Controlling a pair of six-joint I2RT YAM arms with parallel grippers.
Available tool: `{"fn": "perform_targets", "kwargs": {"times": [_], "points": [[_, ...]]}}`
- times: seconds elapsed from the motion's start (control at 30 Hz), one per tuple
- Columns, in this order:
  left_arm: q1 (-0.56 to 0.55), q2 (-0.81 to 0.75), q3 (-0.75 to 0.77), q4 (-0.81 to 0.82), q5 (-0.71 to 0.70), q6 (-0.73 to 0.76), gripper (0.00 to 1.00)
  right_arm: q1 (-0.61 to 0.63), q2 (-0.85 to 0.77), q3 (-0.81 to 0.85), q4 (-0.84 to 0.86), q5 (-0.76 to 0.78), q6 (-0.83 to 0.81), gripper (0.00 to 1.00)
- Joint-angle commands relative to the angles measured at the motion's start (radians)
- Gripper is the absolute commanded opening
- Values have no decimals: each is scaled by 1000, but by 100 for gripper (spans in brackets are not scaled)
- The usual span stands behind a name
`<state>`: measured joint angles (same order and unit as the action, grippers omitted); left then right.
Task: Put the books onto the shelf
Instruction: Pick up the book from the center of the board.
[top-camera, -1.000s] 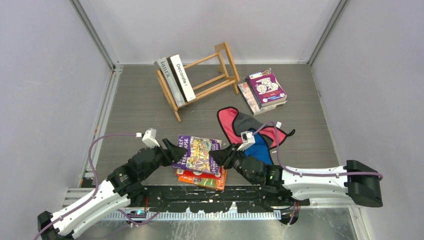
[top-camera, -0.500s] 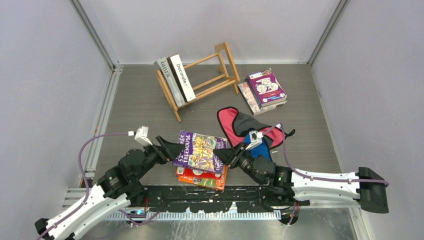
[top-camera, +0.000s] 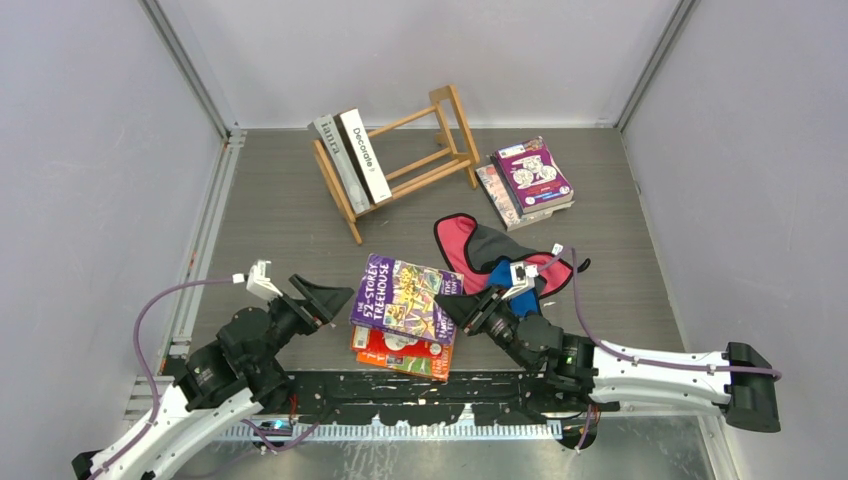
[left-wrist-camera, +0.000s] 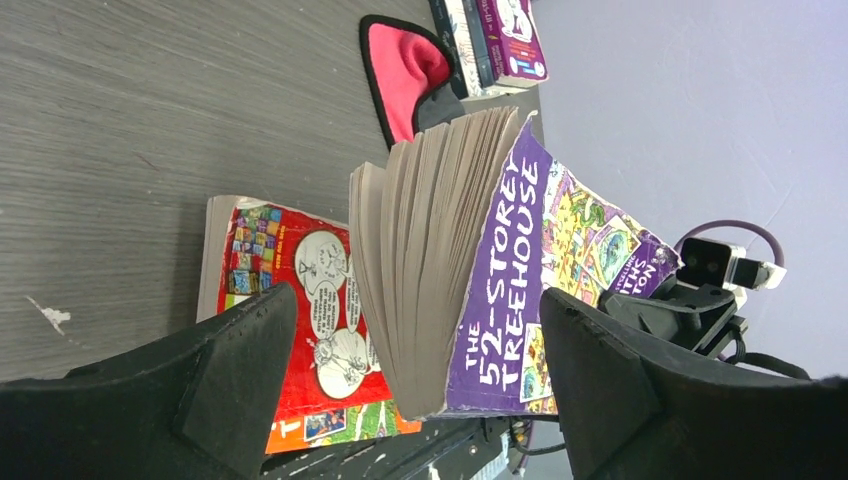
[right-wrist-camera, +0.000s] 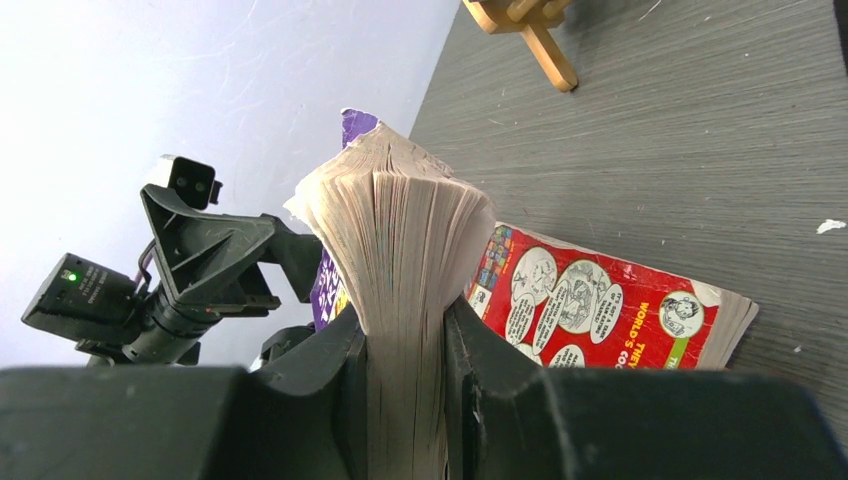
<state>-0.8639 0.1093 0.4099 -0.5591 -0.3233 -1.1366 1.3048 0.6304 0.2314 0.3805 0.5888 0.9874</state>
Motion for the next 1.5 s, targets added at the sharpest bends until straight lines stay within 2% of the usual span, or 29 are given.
{"fn": "perform_targets", "kwargs": {"times": [0.0,0.63,1.03,1.27,1.47], "points": [[-2,-1,0,28,30,-63,91,-3,-7,24,144,35,-3,1],[-3,36,-68,105,112,-118,95,-6,117,52,275,23,-21,1],[-2,83,-116,227,124,-165,95,-7,238,60,403,-16,12,1],[-3,56,-162,247,115,-194,95,-7,228,46,443,-12,24,1],[-2,16,-162,200,96,-194,95,-6,193,42,428,0,15,1]]}}
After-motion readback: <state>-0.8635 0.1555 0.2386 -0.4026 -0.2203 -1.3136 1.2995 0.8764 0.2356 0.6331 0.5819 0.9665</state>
